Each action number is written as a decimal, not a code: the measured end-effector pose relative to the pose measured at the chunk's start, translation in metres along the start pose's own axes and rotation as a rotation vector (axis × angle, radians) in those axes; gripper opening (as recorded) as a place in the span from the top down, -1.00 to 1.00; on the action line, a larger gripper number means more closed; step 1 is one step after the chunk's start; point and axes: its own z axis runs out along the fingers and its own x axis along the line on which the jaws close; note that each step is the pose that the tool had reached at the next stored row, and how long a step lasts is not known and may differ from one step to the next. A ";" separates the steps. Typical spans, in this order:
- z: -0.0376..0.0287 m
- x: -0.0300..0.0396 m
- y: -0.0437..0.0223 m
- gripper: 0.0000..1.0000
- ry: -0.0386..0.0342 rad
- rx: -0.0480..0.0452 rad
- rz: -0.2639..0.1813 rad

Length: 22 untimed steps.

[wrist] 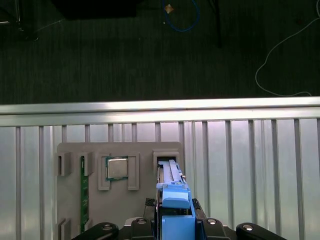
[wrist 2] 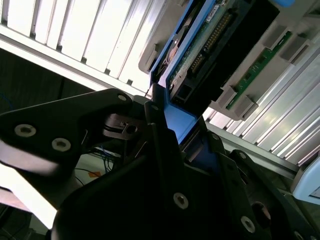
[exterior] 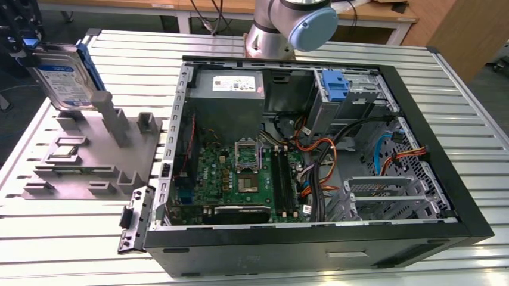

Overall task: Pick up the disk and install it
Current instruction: 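Pick up the disk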

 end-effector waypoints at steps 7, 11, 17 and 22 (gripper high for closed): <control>-0.0013 0.0000 0.0001 0.27 0.0002 -0.0004 0.000; -0.0029 0.0000 0.0001 0.27 0.0001 -0.0001 0.000; -0.0061 -0.0001 0.0001 0.27 0.0000 -0.0001 0.000; -0.0081 -0.0001 0.0001 0.27 0.0001 -0.0002 0.000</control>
